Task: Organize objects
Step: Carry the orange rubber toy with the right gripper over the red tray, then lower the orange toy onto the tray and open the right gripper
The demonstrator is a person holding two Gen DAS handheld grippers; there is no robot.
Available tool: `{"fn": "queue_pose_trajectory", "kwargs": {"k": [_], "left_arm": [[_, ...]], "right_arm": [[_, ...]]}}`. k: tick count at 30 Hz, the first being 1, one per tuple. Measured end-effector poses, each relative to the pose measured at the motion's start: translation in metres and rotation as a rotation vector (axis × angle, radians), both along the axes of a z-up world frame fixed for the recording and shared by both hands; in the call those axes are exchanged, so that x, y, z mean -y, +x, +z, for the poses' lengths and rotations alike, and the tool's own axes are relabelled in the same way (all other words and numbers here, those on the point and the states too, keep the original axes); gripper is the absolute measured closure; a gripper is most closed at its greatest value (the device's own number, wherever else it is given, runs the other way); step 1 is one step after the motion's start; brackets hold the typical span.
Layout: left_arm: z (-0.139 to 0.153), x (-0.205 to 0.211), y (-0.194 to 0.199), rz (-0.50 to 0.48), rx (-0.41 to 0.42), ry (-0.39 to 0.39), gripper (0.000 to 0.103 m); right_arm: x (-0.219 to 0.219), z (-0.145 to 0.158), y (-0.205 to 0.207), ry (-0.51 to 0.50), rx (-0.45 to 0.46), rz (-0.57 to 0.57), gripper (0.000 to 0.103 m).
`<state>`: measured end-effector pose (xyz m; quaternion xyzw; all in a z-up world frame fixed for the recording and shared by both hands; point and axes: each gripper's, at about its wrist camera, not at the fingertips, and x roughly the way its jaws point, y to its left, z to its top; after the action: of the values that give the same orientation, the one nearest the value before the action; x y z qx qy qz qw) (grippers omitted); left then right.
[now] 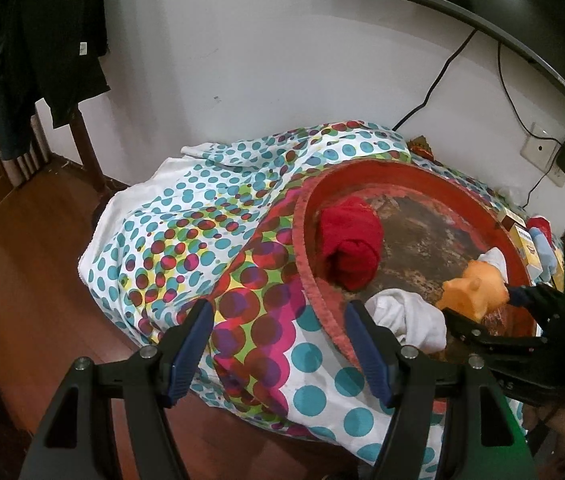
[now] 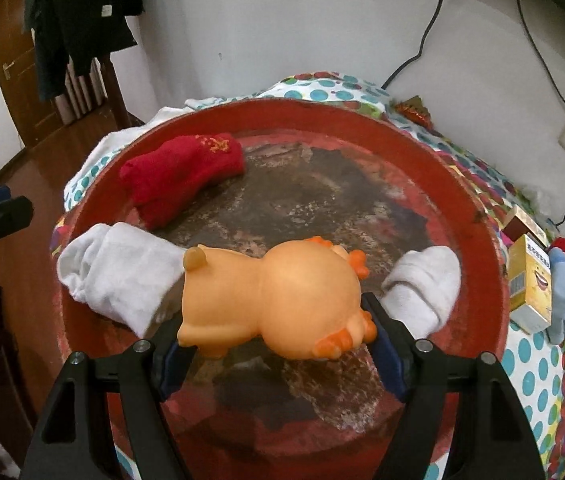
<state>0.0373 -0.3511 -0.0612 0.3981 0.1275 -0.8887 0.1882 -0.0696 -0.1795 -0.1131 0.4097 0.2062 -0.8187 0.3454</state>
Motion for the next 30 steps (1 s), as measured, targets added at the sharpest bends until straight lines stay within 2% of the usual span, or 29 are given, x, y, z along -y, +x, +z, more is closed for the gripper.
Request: {"fn": "queue_pose_trajectory", "kwargs": {"k": [17,30], "left_arm": [[-0.007,-0.004,-0.005,-0.015,0.025,0.012,0.033],[-0.008,-0.007,-0.007,-0.022,0.032,0.003,0.033]], "right_arm": [[0.009,-0.014,-0.009,0.040,0.024,-0.017,0.025],[0.000,-0.008,-0.007,0.027,0.017,-0.020,0.021]]}}
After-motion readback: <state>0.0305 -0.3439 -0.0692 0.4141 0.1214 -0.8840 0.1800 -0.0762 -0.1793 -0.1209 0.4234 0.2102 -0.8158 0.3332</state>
